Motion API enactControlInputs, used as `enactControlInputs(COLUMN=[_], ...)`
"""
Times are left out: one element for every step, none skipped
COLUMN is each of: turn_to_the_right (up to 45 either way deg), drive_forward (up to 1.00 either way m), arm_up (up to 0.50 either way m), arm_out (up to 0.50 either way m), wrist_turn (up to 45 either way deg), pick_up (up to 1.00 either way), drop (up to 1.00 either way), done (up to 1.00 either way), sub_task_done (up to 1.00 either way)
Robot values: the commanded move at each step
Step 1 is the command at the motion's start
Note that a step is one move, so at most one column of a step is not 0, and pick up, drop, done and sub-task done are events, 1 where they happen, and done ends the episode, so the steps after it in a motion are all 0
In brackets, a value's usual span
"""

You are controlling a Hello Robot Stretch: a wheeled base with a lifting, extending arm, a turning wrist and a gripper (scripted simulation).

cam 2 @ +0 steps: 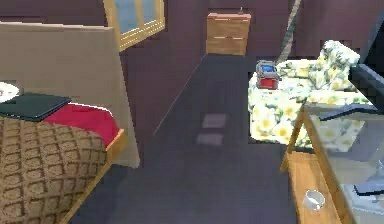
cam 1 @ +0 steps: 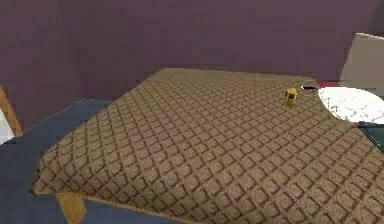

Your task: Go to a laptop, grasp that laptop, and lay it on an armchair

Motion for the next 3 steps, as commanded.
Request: enactControlInputs(turn_to_the_right=[45.0, 30.0, 0.0], drive_forward=[0.00, 0.00, 0.95], arm_up=[0.00, 0.00, 0.00], arm_out=[0.00, 0.00, 0.00], wrist_turn=[0.0, 0.0, 0.0], pick_up=[0.00, 0.00, 0.00], drop=[0.00, 0.00, 0.00], done=[0.00, 0.00, 0.00], sub_task_done=[0.00, 0.00, 0.00])
